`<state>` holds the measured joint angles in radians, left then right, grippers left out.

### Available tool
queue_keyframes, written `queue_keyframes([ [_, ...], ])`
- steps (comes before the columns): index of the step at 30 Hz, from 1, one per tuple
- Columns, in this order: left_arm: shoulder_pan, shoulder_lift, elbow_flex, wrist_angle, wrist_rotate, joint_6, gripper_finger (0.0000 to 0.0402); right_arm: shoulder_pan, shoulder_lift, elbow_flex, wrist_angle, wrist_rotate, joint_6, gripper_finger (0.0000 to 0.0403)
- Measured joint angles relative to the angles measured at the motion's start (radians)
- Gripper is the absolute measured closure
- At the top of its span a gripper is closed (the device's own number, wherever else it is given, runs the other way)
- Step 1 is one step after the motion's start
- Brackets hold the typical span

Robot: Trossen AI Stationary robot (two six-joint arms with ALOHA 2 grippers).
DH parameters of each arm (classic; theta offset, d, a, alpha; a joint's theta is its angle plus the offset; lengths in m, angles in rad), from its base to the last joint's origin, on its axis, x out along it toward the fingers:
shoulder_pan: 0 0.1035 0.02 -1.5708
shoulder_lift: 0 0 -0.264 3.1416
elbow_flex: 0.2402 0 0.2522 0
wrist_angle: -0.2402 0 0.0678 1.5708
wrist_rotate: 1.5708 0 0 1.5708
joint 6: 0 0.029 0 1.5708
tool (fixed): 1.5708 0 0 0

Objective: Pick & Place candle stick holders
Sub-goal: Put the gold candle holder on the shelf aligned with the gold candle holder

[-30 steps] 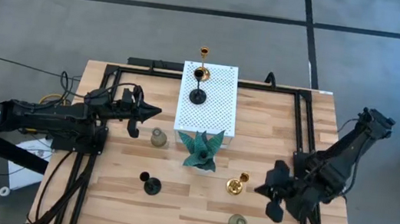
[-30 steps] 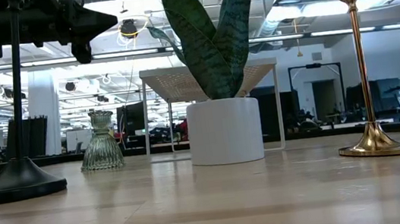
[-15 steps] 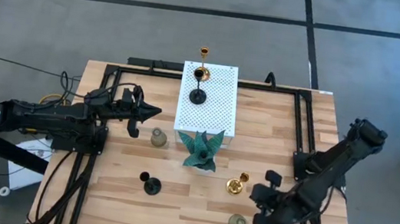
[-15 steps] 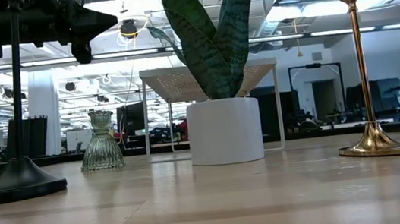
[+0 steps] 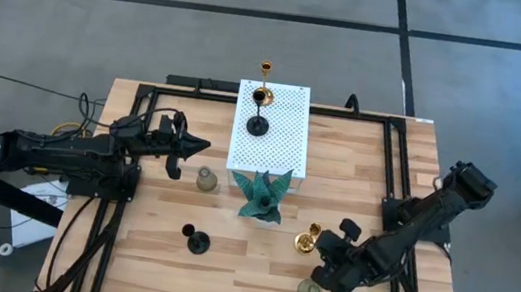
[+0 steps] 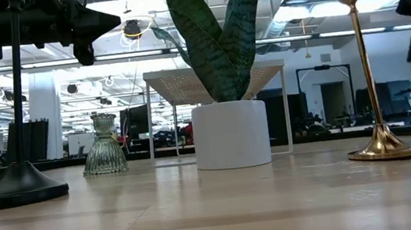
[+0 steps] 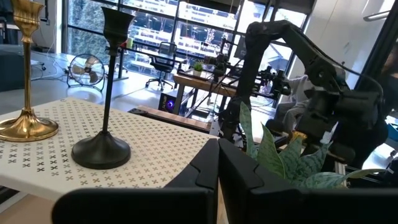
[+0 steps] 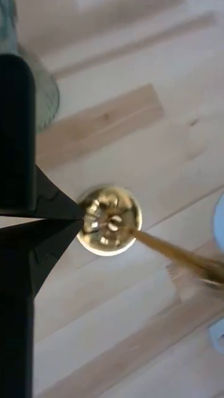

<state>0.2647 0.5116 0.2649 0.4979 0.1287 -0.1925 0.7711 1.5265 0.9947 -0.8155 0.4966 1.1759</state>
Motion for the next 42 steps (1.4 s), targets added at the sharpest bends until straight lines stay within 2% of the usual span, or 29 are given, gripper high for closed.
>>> queue_keyframes([
  [3,0.0,0.0,0.0,0.0,0.0,0.0,0.0394,0.019,-0.053,0.0,0.017,0.003,0.009,0.0403],
  [5,0.0,0.001,0.0,0.0,0.0,0.0,0.0394,0.046,-0.09,0.0,0.015,0.045,0.039,0.0403],
  [7,0.0,0.002,0.0,-0.001,0.0,0.0,0.0394,0.093,-0.115,-0.01,0.009,0.154,0.086,0.0403],
  [10,0.0,0.002,0.0,-0.001,0.0,0.0,0.0394,0.187,-0.139,-0.055,0.002,0.339,0.252,0.0403],
  [13,0.0,0.002,0.0,0.0,0.0,0.0,0.0394,0.287,-0.149,-0.123,0.0,0.451,0.399,0.0403],
  [17,0.0,0.002,0.0,0.0,0.0,0.0,0.0394,0.352,-0.148,-0.181,0.001,0.475,0.478,0.0403],
  [24,0.0,0.002,0.0,0.0,0.0,0.0,0.0394,0.358,-0.148,-0.248,0.031,0.556,0.518,0.0403],
  [29,0.0,0.002,0.0,0.0,0.0,0.0,0.0394,0.356,-0.148,-0.347,0.202,0.585,0.603,0.0403],
  [32,0.0,0.002,0.0,0.0,0.0,0.0,0.0394,0.345,-0.148,-0.372,0.324,0.572,0.532,0.0403],
  [38,0.0,0.002,0.0,0.0,0.0,0.0,0.0394,0.302,-0.148,-0.372,0.516,0.56,0.13,0.0403],
  [42,0.0,0.002,0.0,0.0,0.0,0.0,0.0394,0.234,-0.148,-0.372,0.552,0.482,0.053,0.0389],
])
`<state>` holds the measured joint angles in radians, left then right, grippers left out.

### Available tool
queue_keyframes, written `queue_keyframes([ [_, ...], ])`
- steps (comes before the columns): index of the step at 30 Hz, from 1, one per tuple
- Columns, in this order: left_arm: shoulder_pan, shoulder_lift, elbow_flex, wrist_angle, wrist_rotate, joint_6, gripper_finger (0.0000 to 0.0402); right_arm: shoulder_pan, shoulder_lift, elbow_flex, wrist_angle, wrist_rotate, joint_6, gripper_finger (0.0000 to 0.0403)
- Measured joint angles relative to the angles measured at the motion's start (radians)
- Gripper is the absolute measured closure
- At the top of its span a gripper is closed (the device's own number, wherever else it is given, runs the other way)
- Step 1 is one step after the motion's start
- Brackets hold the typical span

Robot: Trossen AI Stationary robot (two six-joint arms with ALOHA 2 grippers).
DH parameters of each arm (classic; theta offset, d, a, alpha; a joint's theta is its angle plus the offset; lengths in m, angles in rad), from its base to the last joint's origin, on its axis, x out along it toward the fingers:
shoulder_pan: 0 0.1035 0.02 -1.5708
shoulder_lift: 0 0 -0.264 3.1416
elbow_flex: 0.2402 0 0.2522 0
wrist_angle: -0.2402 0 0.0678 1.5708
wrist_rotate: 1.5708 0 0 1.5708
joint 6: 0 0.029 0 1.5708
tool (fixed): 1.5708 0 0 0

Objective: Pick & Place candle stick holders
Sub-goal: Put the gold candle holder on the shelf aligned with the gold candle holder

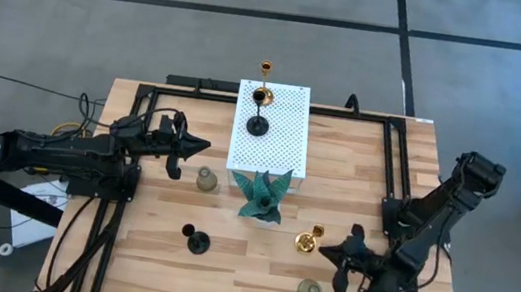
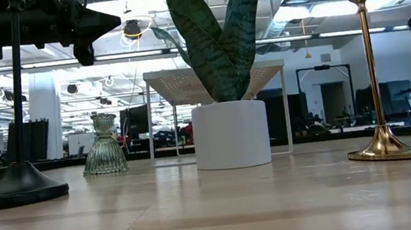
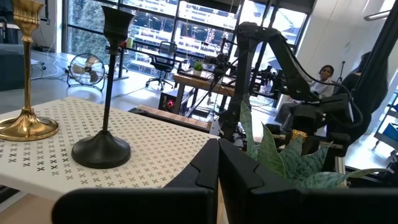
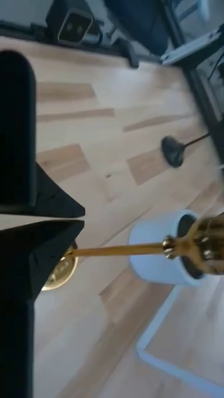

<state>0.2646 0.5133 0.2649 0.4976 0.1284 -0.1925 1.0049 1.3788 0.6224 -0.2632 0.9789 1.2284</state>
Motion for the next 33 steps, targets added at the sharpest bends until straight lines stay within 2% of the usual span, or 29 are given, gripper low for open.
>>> queue_keyframes([
  [5,0.0,0.0,0.0,0.0,0.0,0.0,0.0394,-0.066,0.0,0.0,0.019,-0.081,-0.063,0.0327],
  [14,0.0,0.0,0.0,0.0,0.0,0.0,0.0394,-0.115,0.0,0.0,0.032,-0.09,-0.08,0.0184],
  [18,0.0,0.0,0.0,0.0,0.0,0.0,0.0394,-0.149,0.0,0.0,0.049,-0.091,-0.079,0.0155],
  [21,0.0,0.0,0.0,0.0,0.0,0.0,0.0394,-0.176,0.0,0.0,0.064,-0.09,-0.079,0.016],
  [25,0.0,0.0,0.0,0.0,0.0,0.0,0.0394,-0.203,0.0,0.0,0.066,-0.09,-0.083,0.0196],
  [28,0.0,0.0,0.0,0.0,0.0,0.0,0.0394,-0.21,0.0,0.0,0.066,-0.091,-0.084,0.0239],
  [33,0.0,0.0,0.0,0.0,0.0,0.0,0.0394,-0.207,0.0,0.001,0.069,-0.091,-0.084,0.0338],
])
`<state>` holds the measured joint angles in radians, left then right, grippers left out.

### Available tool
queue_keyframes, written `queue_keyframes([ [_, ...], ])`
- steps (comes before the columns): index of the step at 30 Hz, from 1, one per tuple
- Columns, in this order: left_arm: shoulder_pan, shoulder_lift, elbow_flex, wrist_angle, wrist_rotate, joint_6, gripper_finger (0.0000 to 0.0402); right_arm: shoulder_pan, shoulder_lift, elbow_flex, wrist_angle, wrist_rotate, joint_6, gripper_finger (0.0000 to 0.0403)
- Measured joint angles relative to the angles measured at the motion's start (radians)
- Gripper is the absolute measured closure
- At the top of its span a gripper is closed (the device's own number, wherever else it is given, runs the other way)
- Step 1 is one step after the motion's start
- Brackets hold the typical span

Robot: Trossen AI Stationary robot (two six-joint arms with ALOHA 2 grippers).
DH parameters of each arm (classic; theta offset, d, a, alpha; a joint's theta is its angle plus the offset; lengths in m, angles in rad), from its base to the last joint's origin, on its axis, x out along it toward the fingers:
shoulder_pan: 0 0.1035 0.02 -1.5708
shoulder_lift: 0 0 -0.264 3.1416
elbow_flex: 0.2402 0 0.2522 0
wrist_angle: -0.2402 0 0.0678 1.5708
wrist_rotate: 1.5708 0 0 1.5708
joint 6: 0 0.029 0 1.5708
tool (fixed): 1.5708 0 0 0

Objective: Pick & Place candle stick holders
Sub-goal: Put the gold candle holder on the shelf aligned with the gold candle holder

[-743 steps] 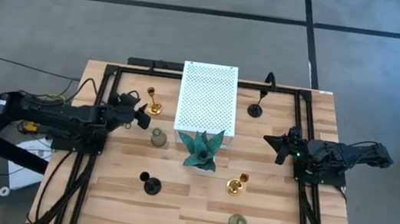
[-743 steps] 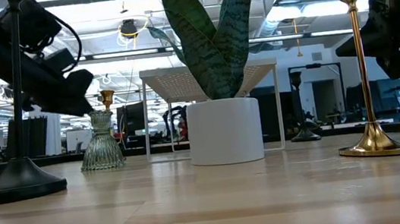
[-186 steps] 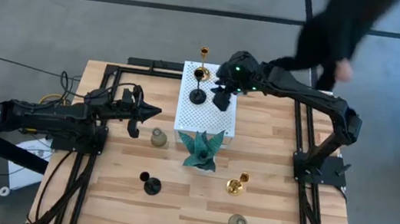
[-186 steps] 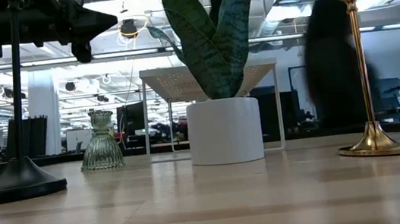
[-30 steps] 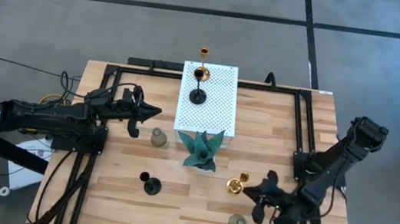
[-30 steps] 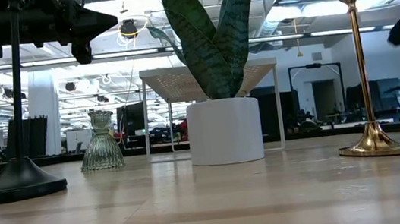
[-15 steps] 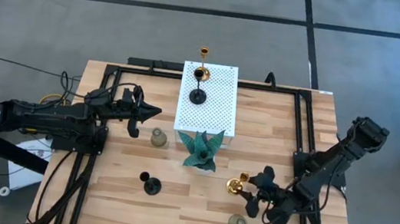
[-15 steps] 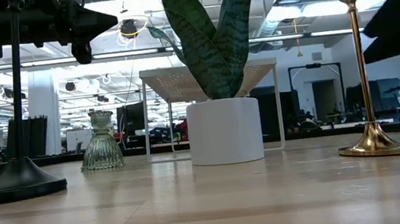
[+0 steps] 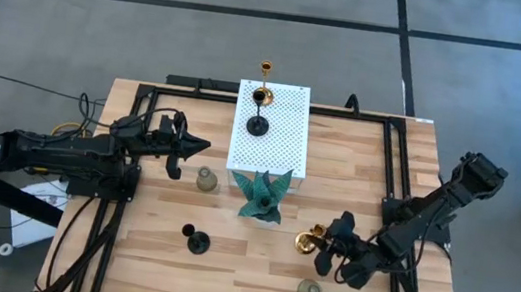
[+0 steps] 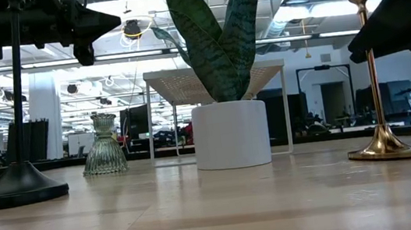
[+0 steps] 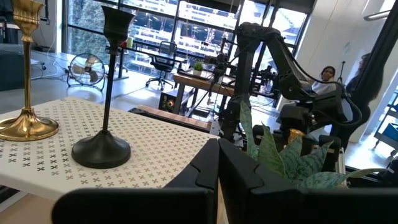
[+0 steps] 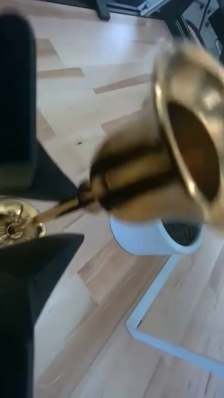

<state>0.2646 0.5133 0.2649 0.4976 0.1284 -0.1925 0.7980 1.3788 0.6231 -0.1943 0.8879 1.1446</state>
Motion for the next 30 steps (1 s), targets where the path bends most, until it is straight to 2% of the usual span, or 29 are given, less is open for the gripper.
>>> queue_keyframes([
  [3,0.0,0.0,0.0,0.0,0.0,0.0,0.0394,0.0,-0.006,0.0,0.008,0.008,-0.011,0.0388],
  [9,0.0,0.0,0.0,0.0,0.0,0.0,0.0394,-0.02,-0.072,0.064,-0.052,-0.04,-0.104,0.0395],
  [14,0.0,0.0,0.0,0.0,0.0,0.0,0.0394,-0.062,-0.161,0.176,-0.266,-0.082,-0.146,0.0397],
  [19,0.0,0.0,0.0,-0.001,0.0,0.0,0.0394,-0.118,-0.245,0.314,-0.427,-0.108,-0.263,0.0399],
  [23,0.0,0.0,0.0,-0.001,0.0,0.0,0.0394,-0.201,-0.286,0.425,-0.463,-0.11,-0.409,0.04],
  [30,0.0,0.0,0.0,-0.003,0.0,0.0,0.0394,-0.445,-0.252,0.602,-0.491,-0.261,-0.68,0.0401],
])
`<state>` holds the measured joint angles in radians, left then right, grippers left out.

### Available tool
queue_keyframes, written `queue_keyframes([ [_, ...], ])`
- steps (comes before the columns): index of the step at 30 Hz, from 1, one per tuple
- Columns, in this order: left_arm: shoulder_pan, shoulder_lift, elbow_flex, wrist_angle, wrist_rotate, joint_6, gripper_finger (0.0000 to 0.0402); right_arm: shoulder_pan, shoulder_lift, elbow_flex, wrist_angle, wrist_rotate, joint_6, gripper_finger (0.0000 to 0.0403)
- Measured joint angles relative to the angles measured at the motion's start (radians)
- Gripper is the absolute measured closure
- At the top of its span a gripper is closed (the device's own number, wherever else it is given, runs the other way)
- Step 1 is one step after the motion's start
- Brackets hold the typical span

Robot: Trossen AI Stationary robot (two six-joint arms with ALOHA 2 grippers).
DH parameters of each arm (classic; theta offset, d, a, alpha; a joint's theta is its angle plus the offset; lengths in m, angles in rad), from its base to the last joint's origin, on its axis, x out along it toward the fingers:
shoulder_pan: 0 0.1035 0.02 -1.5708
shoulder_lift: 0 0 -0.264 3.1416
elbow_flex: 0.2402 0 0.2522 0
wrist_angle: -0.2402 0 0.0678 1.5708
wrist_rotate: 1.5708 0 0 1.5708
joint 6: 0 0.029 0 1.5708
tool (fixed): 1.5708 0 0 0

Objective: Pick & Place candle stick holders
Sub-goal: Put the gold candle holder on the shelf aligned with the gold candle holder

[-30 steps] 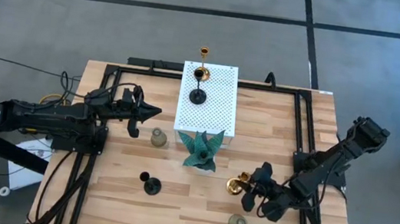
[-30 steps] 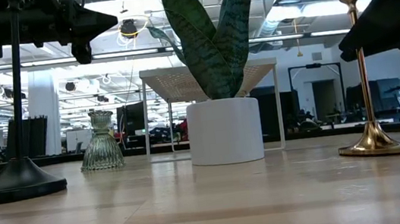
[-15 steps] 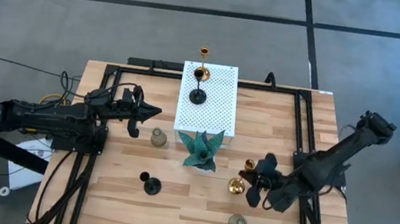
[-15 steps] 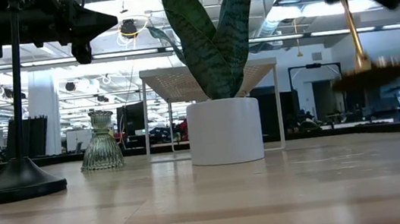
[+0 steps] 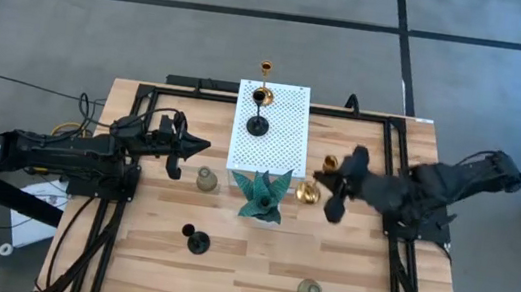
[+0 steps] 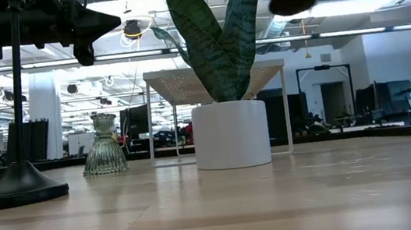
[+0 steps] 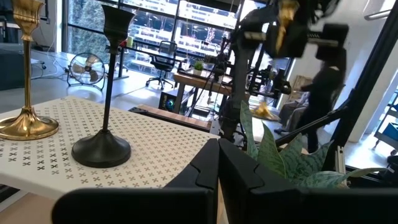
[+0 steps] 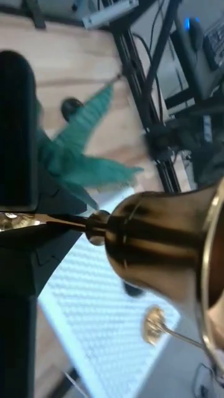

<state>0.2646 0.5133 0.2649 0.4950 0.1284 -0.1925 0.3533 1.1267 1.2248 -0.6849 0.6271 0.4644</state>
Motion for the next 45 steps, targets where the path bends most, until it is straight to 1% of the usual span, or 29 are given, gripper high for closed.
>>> queue_keyframes([
  [5,0.0,0.0,0.0,0.0,0.0,0.0,0.0394,-0.211,0.06,0.087,0.034,-0.128,-0.173,0.0401],
  [9,0.0,0.0,0.0,0.0,0.0,0.0,0.0394,-0.384,0.116,0.124,0.136,-0.282,-0.277,0.0401],
  [12,0.0,0.0,0.0,0.0,0.0,0.0,0.0394,-0.503,0.169,0.14,0.187,-0.389,-0.318,0.0401],
  [18,0.0,0.0,0.0,0.0,0.0,0.0,0.0394,-0.673,0.278,0.192,0.201,-0.523,-0.369,0.0401],
  [25,0.0,0.0,0.0,0.0,0.0,0.0,0.0394,-0.8,0.405,0.3,0.197,-0.656,-0.441,0.0401],
  [28,0.0,0.0,0.0,0.0,0.0,0.0,0.0394,-0.84,0.455,0.349,0.201,-0.68,-0.472,0.0402],
  [31,0.0,0.0,0.0,0.0,0.0,0.0,0.0394,-0.873,0.5,0.394,0.199,-0.686,-0.493,0.0401],
  [33,0.0,0.0,0.0,0.0,0.0,0.0,0.0394,-0.889,0.522,0.408,0.187,-0.708,-0.5,0.0401],
  [37,0.0,0.0,0.0,0.0,0.0,0.0,0.0394,-0.914,0.558,0.411,0.189,-0.727,-0.501,0.0401],
  [42,0.0,0.0,0.0,0.0,0.0,0.0,0.0394,-0.937,0.596,0.411,0.193,-0.727,-0.505,0.0402],
  [45,0.0,0.0,0.0,0.0,0.0,0.0,0.0394,-0.95,0.597,0.411,0.2,-0.712,-0.522,0.0402],
])
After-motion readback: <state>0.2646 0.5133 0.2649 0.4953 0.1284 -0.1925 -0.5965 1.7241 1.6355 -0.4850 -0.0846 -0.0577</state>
